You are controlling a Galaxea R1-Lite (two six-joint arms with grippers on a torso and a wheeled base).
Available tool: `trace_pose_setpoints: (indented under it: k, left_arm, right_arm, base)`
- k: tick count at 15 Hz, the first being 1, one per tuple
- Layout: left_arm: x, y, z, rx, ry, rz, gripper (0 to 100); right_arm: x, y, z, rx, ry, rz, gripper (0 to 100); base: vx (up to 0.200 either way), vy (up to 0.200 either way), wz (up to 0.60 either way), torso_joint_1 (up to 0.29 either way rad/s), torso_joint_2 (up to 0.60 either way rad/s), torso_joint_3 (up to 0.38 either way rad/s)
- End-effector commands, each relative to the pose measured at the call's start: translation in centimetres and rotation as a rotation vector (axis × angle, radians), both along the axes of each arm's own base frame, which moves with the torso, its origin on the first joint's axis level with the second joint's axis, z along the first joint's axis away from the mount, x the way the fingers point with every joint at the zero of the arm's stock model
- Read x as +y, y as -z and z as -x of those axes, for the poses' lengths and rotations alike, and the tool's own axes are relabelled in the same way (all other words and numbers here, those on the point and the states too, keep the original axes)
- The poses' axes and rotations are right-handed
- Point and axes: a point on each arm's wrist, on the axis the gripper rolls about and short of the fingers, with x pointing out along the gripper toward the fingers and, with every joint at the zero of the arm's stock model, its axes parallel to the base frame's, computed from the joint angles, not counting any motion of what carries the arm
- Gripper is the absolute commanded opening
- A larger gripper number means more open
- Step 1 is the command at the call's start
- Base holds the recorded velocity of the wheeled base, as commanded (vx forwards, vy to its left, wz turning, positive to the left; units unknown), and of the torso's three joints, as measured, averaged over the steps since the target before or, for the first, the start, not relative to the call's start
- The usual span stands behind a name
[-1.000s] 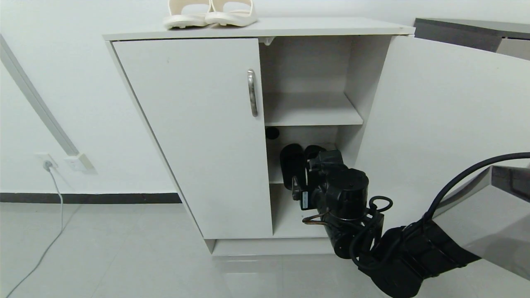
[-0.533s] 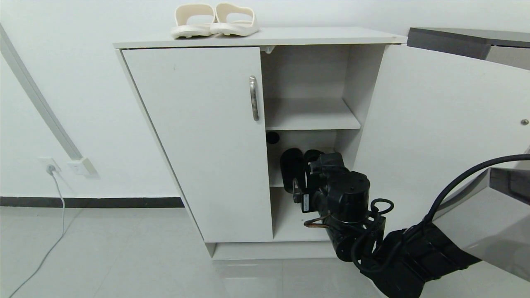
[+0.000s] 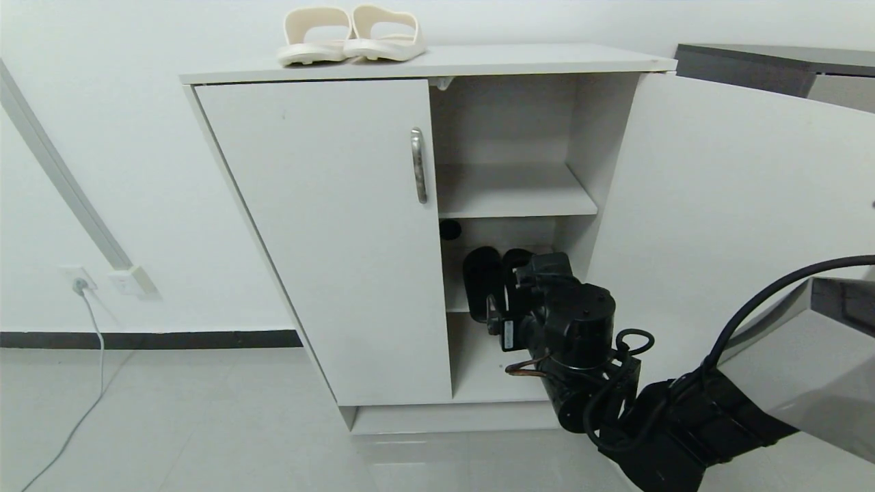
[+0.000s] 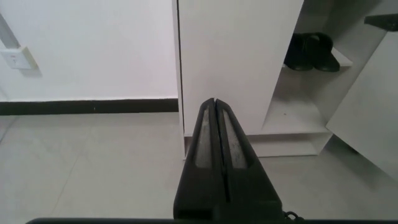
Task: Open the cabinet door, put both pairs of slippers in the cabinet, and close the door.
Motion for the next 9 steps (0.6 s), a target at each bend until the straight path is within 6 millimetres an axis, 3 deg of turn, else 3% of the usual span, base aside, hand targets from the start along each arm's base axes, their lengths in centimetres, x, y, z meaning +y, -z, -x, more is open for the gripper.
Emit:
trace_pose_setpoints:
  k: [1, 9]
  left_arm:
    - [0.0, 0.0, -0.01, 0.002, 0.0, 0.0, 0]
    - [0.0, 0.0, -0.01, 0.002, 0.0, 0.0, 0]
  right_arm:
    - [0.14, 0.14, 0.1, 0.002, -0.005, 0.003, 100]
    - [-0.33, 0.37, 0.15, -0.014, -0.004, 0.023, 100]
  base:
    - [0.0, 0.2, 0.0, 0.017, 0.0, 0.002]
    - [0.0, 0.2, 0.0, 0.001, 0.0, 0.005]
